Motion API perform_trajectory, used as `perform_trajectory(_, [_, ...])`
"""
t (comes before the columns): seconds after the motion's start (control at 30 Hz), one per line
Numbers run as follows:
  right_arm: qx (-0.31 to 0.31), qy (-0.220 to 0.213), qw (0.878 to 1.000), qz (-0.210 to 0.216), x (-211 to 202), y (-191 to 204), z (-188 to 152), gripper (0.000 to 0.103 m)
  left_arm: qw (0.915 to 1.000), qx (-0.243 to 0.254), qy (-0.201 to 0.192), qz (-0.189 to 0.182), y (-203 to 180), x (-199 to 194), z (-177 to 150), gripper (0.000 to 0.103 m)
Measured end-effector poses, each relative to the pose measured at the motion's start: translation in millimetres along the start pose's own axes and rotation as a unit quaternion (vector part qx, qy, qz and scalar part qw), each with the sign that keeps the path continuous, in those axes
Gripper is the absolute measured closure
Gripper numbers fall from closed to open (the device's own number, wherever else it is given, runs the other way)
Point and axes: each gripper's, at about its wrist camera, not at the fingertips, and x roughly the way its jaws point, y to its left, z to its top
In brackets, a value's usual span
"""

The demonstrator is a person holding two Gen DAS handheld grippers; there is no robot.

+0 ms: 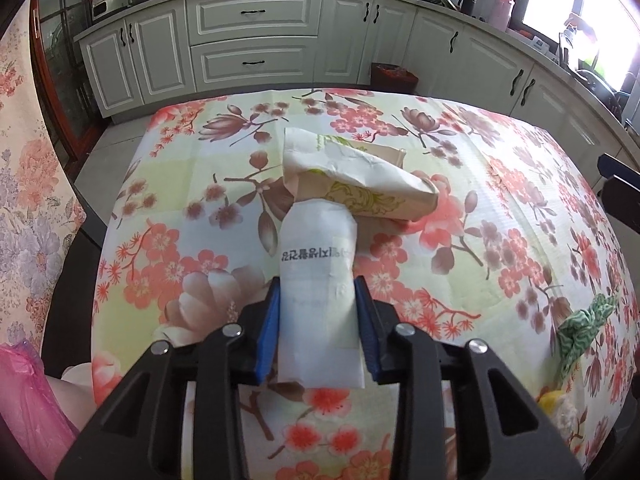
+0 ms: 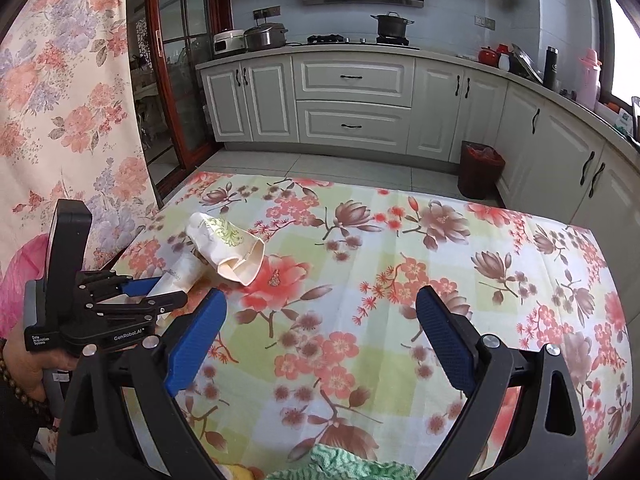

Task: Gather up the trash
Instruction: 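Grasp white printed paper roll with left tool while right tool grasps crumpled paper cup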

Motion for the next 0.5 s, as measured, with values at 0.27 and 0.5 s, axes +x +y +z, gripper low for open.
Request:
perform_trajectory(0.27, [-0.041,0.018,0.999,0.029,38.8,31.7,25.2,0.013,0.9990,-0.008,-0.035,0.026,13.7,-39.8,-0.3,0.069])
perform_trajectory(0.5, [-0.117,0.054,0.990,0.061,81.2,66.8,36.6,0.013,0.9971,-0.020,-0.061,0.039,30.0,-75.0,0.3,0.069])
